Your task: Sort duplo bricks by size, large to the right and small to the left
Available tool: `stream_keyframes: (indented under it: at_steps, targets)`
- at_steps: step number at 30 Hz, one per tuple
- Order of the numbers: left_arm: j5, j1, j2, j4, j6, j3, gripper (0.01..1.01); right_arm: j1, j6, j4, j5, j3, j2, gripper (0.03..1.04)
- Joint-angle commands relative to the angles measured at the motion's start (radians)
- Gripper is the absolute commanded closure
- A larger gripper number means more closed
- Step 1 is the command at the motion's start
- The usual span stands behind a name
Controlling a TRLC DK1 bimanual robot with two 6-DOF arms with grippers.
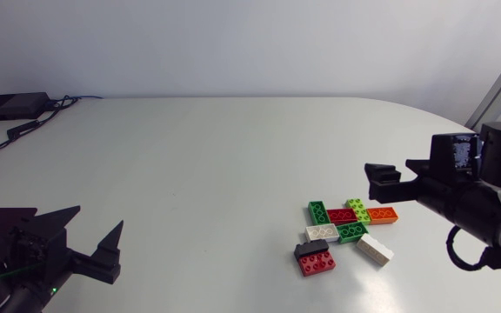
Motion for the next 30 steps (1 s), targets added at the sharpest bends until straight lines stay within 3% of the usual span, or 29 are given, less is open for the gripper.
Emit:
stream_keyframes:
  at_steps: [1, 8, 12, 17, 22, 27, 30]
  targets:
    - [0.010, -0.004, -0.009, -0.016, -0.022, -0.016, 0.046, 0.009, 0.002, 0.016, 0.010, -0.030, -0.005, 0.07]
    - [0.011, 0.059, -0.026, -0.040, 0.027, -0.013, 0.046, 0.009, 0.002, 0.016, 0.010, -0.046, -0.008, 0.07]
    - [0.013, 0.102, -0.047, 0.046, 0.027, -0.026, 0.046, 0.020, 0.008, 0.018, 0.010, -0.053, -0.008, 0.07]
    - [0.168, 0.143, -0.064, 0.023, 0.041, -0.022, 0.046, 0.029, 0.015, 0.018, 0.010, -0.055, -0.006, 0.07]
    - [0.281, 0.130, -0.072, -0.008, 0.098, -0.017, 0.046, 0.029, 0.015, 0.019, 0.010, -0.059, -0.006, 0.07]
    - [0.286, 0.174, -0.086, -0.025, 0.082, -0.016, 0.046, 0.029, 0.022, 0.035, 0.013, -0.079, -0.008, 0.07]
    - [0.284, 0.180, -0.090, -0.002, 0.092, -0.019, 0.046, 0.031, 0.020, 0.122, 0.035, -0.119, -0.014, 0.07]
